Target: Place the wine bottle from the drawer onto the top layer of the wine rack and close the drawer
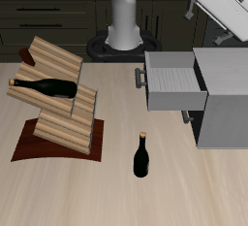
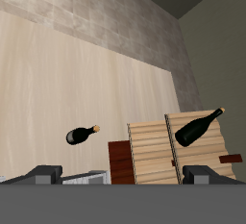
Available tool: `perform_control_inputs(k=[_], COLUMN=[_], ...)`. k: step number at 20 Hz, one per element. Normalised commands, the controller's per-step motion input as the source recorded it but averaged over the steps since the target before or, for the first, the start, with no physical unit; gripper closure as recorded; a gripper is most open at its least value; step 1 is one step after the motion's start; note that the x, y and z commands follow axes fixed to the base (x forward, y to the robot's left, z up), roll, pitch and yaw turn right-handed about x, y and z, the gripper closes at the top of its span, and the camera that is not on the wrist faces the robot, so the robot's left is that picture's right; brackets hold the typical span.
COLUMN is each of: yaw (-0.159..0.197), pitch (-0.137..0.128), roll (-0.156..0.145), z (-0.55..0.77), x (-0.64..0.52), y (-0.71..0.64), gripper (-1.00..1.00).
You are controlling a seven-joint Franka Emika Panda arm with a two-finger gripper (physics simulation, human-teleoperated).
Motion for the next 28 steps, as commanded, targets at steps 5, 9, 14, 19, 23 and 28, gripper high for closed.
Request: perform_control_inputs(k=[5,9,14,19,23,28], yaw=[0.08,0.072,0.036,0.069,0.054,0.046], pitch=[0.012,0.05,-0.021,0.032,0.014,0.074], roll=[0.012,0.079,0.021,-0.015,0.013,-0.008], z=[-0.01,-0.1,0.14,-0.12,-0.04,-0.12], x=[-0.1,-0.17,-0.13,-0.02,-0.15,-0.15], y=[0.04,0.17,0.09,0.25,0.19,0.04], gripper=[-1.0,-1.0,-1.0,-1.0,-1.0,-1.0])
